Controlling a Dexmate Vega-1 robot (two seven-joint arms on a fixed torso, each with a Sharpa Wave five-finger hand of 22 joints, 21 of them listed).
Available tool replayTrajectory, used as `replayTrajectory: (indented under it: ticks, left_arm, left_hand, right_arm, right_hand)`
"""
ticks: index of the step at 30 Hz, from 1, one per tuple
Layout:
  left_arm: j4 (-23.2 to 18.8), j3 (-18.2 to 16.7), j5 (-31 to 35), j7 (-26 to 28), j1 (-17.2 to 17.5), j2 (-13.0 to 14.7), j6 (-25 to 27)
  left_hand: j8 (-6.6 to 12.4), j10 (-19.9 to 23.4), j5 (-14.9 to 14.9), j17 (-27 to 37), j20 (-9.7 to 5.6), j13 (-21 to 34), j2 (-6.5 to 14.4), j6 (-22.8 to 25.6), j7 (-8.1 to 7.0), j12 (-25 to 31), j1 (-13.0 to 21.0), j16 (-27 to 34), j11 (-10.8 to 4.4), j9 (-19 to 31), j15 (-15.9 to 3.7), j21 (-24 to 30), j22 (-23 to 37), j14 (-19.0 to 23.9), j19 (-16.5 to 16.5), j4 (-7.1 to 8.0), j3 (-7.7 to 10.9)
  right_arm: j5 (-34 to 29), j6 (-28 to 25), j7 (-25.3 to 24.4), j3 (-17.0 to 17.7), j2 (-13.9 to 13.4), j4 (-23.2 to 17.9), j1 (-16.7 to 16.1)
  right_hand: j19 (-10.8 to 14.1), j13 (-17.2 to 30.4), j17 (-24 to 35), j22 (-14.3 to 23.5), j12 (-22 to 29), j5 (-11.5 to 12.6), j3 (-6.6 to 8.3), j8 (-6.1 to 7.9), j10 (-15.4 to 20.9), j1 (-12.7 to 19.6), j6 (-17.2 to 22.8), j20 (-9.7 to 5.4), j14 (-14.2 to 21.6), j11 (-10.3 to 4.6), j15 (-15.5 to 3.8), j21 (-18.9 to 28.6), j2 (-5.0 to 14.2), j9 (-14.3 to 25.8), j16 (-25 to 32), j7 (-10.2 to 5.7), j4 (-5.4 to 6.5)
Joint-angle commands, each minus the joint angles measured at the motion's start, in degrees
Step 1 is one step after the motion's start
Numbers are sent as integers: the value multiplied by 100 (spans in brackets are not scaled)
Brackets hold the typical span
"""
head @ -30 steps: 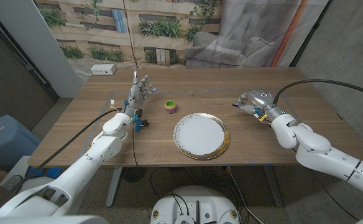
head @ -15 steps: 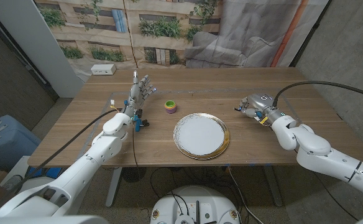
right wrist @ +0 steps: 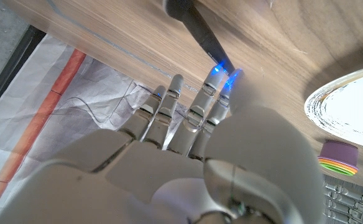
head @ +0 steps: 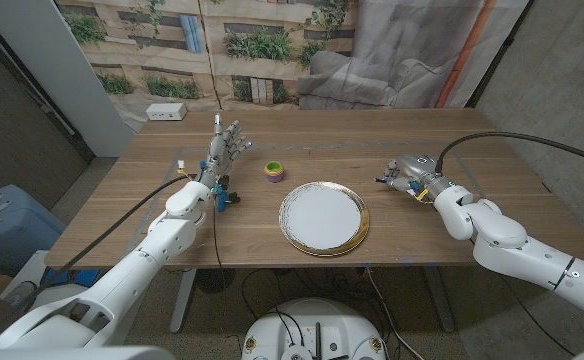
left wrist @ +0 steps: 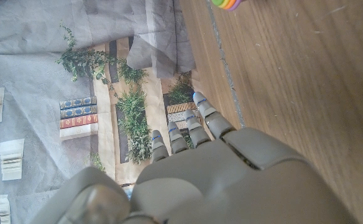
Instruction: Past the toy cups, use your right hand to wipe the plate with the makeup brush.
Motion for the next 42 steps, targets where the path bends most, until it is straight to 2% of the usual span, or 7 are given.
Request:
replayTrajectory:
  ticks: [1,17,28,34,38,40,42]
  left_arm:
    - [5,0,0,-3,-2,2,0]
    - [0,-2,0,-3,2,5,1]
    - [4,0,1,-2,-1,2,-1]
    - [3,0,1,-2,0,3,0]
    - [3,0,1,-2,0,3,0]
    - [3,0,1,-2,-1,3,0]
    - [3,0,1,-2,-1,3,0]
  left_hand:
    - [20,20,22,10,-4,16,84,-16,-48,41,-7,18,-43,14,-79,38,26,40,46,39,-10]
    - [21,15,22,10,-7,16,84,-15,-48,40,-7,18,-43,14,-82,39,26,41,47,39,-10]
    - [21,20,22,10,-6,16,84,-15,-48,42,-7,18,-49,14,-79,38,26,40,44,39,-10]
    - [21,20,22,10,-7,16,84,-14,-48,42,-7,18,-42,14,-77,38,26,40,45,39,-9]
    - [21,25,22,10,-2,16,84,-14,-48,44,-7,19,-33,14,-80,39,26,42,47,39,-9]
    - [21,26,22,10,-2,16,84,-14,-48,44,-7,19,-35,14,-78,38,26,43,46,39,-10]
    - [21,27,22,10,3,16,84,-13,-48,45,-7,21,-40,14,-77,39,26,49,48,39,-9]
  right_arm:
    - [93,141,123,-160,146,227,199]
    - [158,326,112,-287,251,464,359]
    - [166,251,48,-255,232,420,313]
    - [186,199,66,-234,195,379,275]
    - [196,212,109,-242,169,374,288]
    - [193,188,152,-248,165,363,296]
    - [178,161,225,-266,157,352,320]
  right_hand:
    - [-11,6,19,18,-1,25,31,44,49,36,38,-81,69,-11,-913,-1,14,157,-6,-28,-6]
    - [-4,1,23,17,-6,25,35,58,55,37,30,-81,87,-9,-917,1,16,174,-4,-28,-4]
    - [9,-20,18,17,-48,26,33,40,-10,57,-61,-75,79,-8,-909,5,-36,185,-25,-33,-29]
    - [6,-68,34,19,-151,7,-48,-50,-240,38,-299,-23,-21,-1,-866,2,-195,174,-58,-40,-35]
    - [-17,-106,38,19,-209,-29,-120,-194,-458,-17,-583,25,-153,-2,-831,-7,-298,122,-113,-46,-3]
    - [-21,-117,39,19,-220,-43,-148,-215,-520,-45,-627,44,-197,-2,-819,-8,-332,123,-129,-49,7]
    - [-44,-131,43,18,-224,-67,-191,-352,-678,-73,-860,65,-307,-7,-824,-13,-399,76,-172,-49,12]
